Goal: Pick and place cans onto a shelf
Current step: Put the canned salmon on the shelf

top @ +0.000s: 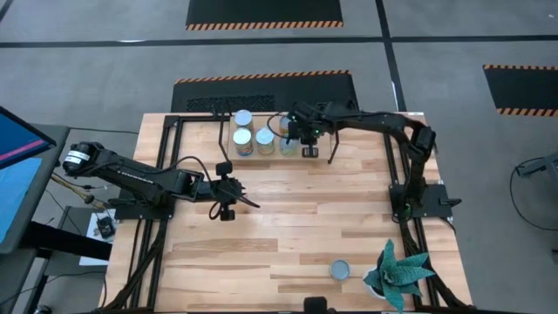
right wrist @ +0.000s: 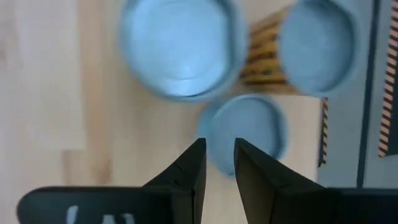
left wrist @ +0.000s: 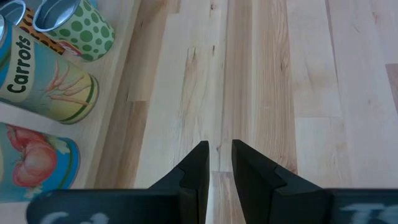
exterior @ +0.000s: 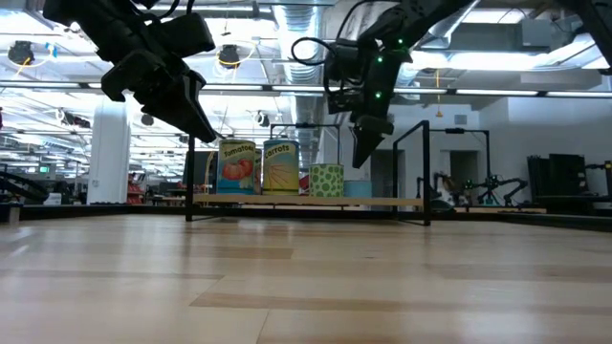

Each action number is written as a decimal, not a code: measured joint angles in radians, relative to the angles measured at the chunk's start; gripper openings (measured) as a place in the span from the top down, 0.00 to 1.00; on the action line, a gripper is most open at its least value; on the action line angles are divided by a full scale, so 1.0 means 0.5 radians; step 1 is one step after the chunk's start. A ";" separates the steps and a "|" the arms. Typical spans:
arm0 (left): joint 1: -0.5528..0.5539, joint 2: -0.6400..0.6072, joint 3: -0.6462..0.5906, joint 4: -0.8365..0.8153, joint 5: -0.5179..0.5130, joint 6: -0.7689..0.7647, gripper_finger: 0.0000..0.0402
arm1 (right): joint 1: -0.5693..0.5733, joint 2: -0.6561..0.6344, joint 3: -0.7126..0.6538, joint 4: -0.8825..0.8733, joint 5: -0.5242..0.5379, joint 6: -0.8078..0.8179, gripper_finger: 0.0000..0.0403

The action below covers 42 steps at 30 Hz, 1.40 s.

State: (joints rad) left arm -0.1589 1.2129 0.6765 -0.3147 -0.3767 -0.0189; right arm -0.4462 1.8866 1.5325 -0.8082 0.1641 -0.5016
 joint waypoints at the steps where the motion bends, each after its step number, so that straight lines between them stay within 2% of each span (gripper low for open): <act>1: 0.000 0.000 0.000 0.000 0.000 0.000 0.85 | -0.016 0.000 0.000 0.031 0.007 0.011 0.74; 8: 0.000 0.000 0.000 0.000 0.000 0.000 0.85 | -0.139 0.000 0.000 0.125 -0.004 0.023 0.74; 14: 0.000 0.000 0.000 0.006 -0.003 0.022 0.85 | -0.156 0.000 0.000 0.124 -0.011 -0.004 0.74; 18: 0.000 0.000 0.000 0.043 -0.002 0.021 0.85 | -0.145 0.106 -0.001 0.204 -0.009 -0.008 0.74; 24: 0.000 -0.001 0.000 0.035 -0.002 0.023 0.85 | -0.146 0.198 0.003 0.172 0.061 -0.008 0.74; 42: 0.000 -0.001 0.000 0.051 -0.005 0.066 0.85 | -0.209 0.191 0.003 0.126 0.204 0.045 0.74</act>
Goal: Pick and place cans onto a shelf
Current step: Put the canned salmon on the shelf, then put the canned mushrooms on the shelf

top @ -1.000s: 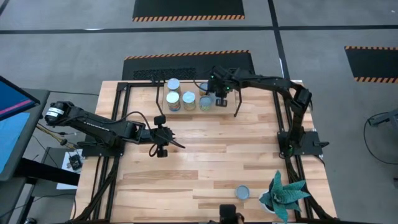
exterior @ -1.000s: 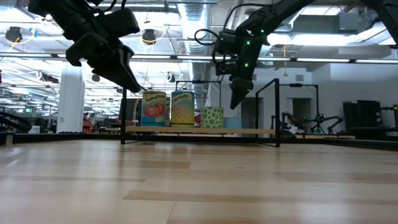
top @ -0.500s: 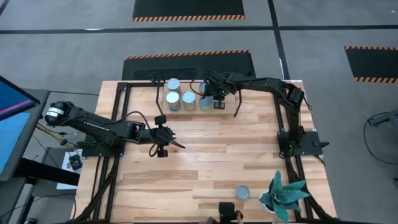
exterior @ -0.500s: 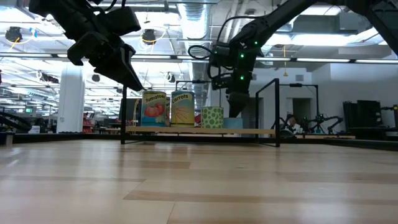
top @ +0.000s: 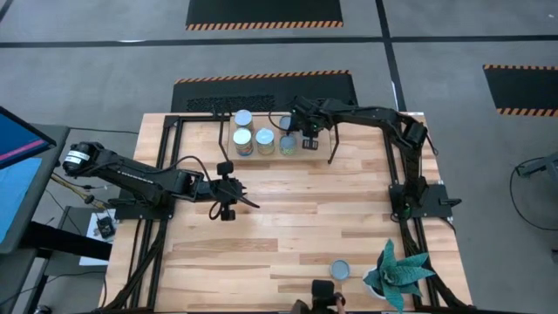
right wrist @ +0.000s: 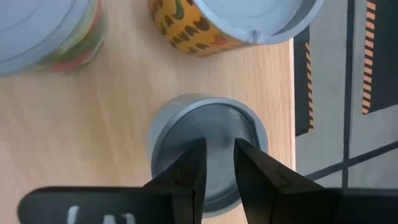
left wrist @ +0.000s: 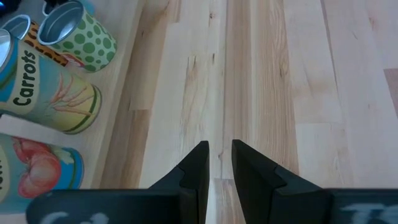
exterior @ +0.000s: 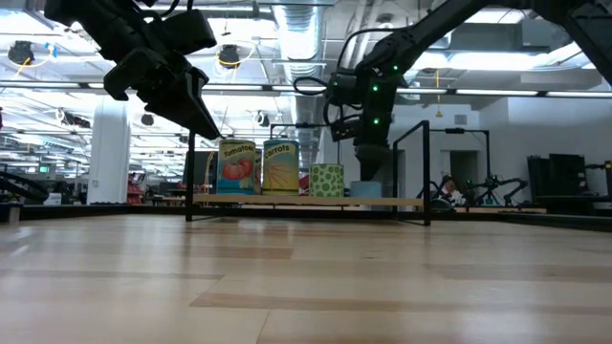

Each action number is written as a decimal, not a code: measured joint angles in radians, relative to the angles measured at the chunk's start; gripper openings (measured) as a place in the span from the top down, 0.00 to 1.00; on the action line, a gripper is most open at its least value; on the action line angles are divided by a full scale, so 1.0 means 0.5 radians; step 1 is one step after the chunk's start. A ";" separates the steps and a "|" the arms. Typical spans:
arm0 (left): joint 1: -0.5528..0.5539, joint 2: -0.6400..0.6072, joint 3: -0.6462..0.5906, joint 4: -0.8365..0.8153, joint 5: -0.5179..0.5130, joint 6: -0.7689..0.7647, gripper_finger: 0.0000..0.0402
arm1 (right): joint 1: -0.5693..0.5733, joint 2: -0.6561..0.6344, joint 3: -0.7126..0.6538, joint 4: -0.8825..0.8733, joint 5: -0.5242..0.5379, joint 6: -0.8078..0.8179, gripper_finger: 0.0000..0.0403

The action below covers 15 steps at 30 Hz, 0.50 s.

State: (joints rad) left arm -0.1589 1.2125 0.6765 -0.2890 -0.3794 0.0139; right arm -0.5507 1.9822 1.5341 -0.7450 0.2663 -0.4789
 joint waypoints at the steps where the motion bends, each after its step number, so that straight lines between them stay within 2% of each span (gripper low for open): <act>1: 0.000 0.000 0.000 -0.001 0.000 0.000 0.85 | 0.006 -0.002 0.000 0.002 -0.001 0.000 0.74; 11: 0.000 0.000 0.000 0.002 -0.001 -0.001 0.85 | 0.108 -0.155 0.013 -0.087 0.125 0.080 0.74; 15: 0.000 0.000 0.000 0.008 0.000 -0.027 0.85 | 0.204 -0.276 0.110 -0.243 0.078 0.260 0.74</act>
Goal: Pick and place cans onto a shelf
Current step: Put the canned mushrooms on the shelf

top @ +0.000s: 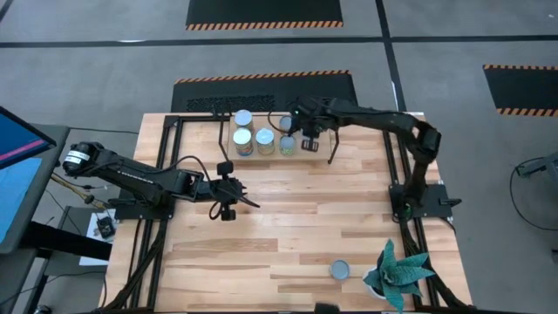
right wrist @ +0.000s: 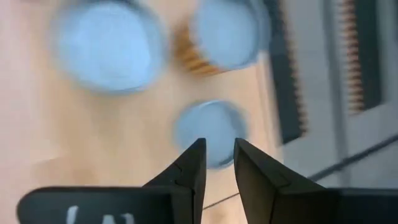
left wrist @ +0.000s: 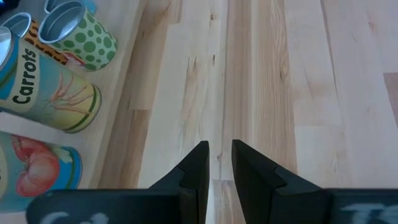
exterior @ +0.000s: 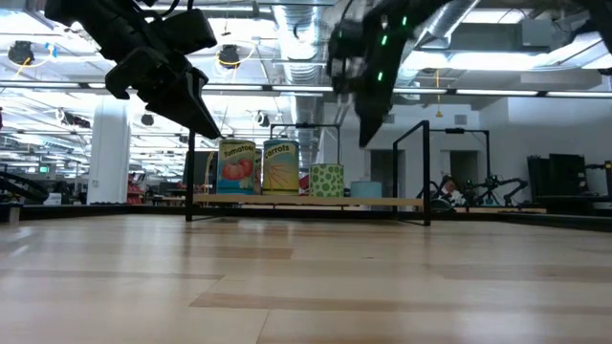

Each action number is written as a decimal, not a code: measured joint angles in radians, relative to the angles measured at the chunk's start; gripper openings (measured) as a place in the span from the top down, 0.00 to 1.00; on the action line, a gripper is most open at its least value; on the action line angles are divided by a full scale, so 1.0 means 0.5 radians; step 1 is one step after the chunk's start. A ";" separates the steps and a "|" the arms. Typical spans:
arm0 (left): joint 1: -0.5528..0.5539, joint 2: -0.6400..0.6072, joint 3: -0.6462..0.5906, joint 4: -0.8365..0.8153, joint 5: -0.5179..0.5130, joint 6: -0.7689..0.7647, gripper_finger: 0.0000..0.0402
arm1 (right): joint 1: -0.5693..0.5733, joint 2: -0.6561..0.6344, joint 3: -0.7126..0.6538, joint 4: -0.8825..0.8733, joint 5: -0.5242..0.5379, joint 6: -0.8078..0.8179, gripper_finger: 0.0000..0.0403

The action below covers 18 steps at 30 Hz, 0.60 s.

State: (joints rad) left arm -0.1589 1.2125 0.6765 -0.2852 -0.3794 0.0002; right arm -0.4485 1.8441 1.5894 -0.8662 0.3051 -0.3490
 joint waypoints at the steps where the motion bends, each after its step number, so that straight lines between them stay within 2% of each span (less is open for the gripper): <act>1: 0.000 0.000 0.000 0.000 0.001 -0.007 0.85 | 0.036 -0.032 0.027 -0.101 -0.064 0.085 0.74; 5: 0.000 0.000 0.000 -0.002 0.002 -0.007 0.85 | 0.235 -0.188 0.085 -0.456 -0.481 0.452 0.74; 7: 0.000 0.000 0.000 -0.002 -0.001 0.020 0.85 | 0.360 -0.263 0.085 -0.603 -0.624 0.613 0.74; 13: 0.000 0.000 0.000 -0.002 0.000 0.043 0.85 | 0.779 -0.360 0.084 -0.908 -0.649 1.052 0.74; 18: 0.000 0.000 0.000 -0.002 -0.001 0.062 0.85 | 1.109 -0.237 0.084 -0.988 -0.671 1.157 0.74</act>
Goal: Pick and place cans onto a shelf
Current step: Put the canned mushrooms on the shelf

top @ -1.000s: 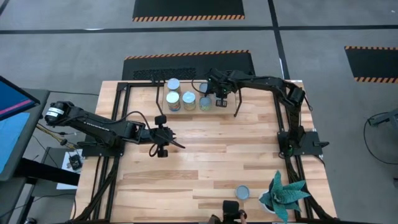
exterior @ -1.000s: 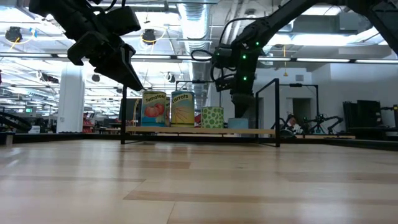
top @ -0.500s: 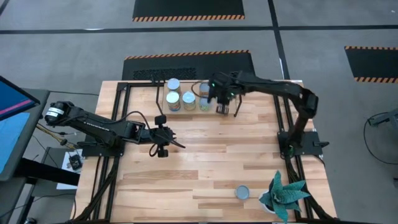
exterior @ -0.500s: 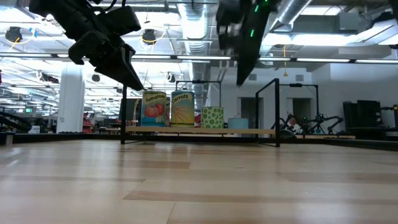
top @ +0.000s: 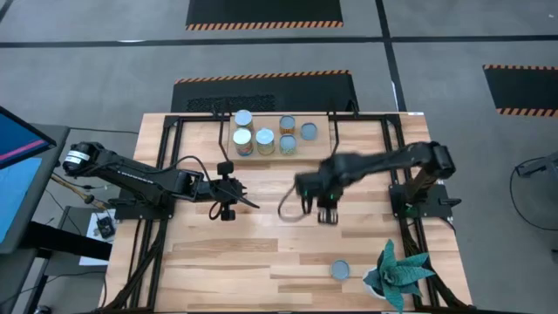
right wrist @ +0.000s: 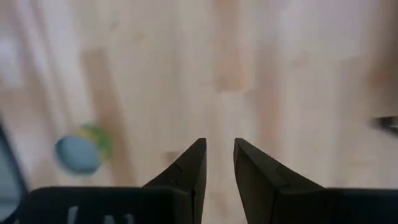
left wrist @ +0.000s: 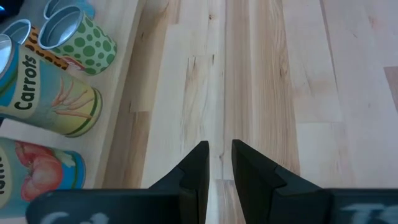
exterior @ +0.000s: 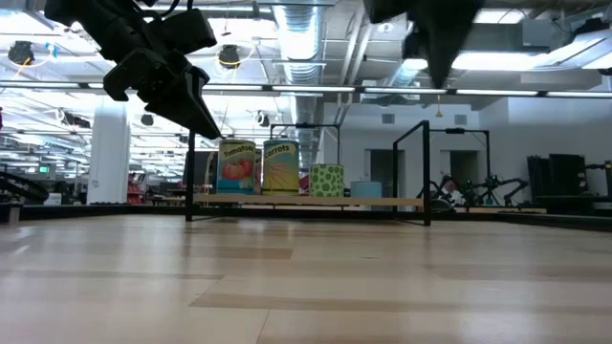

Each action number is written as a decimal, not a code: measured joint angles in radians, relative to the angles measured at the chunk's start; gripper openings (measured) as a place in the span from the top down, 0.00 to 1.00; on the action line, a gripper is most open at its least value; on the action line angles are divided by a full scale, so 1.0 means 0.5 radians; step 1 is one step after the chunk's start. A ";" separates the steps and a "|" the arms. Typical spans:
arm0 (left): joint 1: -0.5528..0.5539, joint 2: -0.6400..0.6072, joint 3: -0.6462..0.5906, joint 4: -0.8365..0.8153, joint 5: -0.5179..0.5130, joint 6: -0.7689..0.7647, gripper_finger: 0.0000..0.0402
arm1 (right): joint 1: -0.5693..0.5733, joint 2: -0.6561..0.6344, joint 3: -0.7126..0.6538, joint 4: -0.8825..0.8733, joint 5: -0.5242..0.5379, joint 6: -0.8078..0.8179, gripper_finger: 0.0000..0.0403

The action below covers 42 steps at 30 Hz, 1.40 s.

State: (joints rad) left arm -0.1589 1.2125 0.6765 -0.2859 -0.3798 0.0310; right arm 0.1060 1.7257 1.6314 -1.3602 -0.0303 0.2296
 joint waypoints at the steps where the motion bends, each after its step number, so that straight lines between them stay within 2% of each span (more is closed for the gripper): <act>1: 0.000 0.000 0.000 0.000 0.000 0.002 0.85 | 0.056 0.042 0.000 -0.029 -0.038 0.023 0.74; 6: 0.000 0.000 0.000 0.002 0.000 -0.012 0.85 | 0.269 0.268 -0.002 -0.157 -0.316 0.190 0.74; 17: -0.001 0.000 0.000 -0.004 0.017 -0.051 0.85 | 0.642 0.556 -0.002 -0.047 -0.310 0.478 0.74; 21: -0.001 0.000 0.000 -0.041 0.082 -0.110 0.85 | 0.739 0.557 -0.002 0.019 -0.294 0.641 0.74; 25: -0.001 0.000 0.000 -0.046 0.159 -0.177 0.85 | 0.844 0.516 -0.030 0.021 -0.144 0.814 0.74; 30: -0.001 0.000 0.000 -0.030 0.223 -0.228 0.85 | 0.975 0.370 -0.228 0.065 0.038 1.063 0.74; 35: -0.002 0.000 0.000 -0.028 0.227 -0.342 0.85 | 1.000 0.263 -0.403 0.266 0.058 1.262 0.74; 42: -0.001 0.000 0.000 -0.032 0.227 -0.418 0.85 | 0.998 0.287 -0.410 0.448 0.122 1.155 0.74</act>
State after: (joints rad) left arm -0.1593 1.2125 0.6765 -0.3019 -0.2665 -0.1780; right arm 0.6048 1.8694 1.4261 -1.1363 0.0307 0.8071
